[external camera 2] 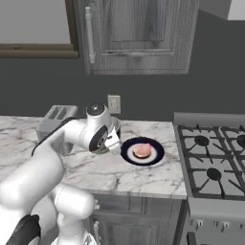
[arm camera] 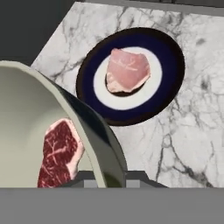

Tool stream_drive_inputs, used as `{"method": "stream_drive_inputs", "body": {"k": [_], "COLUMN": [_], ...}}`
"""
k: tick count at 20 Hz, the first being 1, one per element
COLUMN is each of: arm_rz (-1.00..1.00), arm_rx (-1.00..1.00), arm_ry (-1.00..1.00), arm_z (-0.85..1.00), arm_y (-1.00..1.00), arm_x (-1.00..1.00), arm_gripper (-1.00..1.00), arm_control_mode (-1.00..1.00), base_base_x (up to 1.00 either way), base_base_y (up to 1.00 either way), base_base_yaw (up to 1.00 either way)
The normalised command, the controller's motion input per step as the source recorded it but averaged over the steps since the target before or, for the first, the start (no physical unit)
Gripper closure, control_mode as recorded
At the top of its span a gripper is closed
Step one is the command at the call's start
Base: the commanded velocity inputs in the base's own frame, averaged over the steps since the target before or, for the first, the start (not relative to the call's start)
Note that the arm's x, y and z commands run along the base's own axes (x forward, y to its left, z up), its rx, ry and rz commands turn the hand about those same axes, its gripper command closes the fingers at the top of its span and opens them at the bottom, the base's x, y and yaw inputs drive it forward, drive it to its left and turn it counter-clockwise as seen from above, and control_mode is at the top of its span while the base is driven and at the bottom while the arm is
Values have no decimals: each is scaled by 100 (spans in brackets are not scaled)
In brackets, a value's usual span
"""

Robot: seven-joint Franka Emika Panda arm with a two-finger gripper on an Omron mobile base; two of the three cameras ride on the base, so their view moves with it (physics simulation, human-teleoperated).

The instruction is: Place one of the steaks on the plate and the other in the bowl. Then place the bowl in the fridge.

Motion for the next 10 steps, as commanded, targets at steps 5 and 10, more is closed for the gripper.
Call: {"method": "stream_drive_inputs", "body": {"k": [5,10], "arm_rz": [-35,-47], "arm_rx": [7,31], "arm_ry": [-13,0], "arm_z": [31,34], "arm_y": [3,0], "arm_x": [-53,-39], "arm_gripper": [100,100], "arm_control_mode": [-100,-100], "base_base_x": [0,0], "base_base_y": [0,0], "base_base_yaw": [0,0]}}
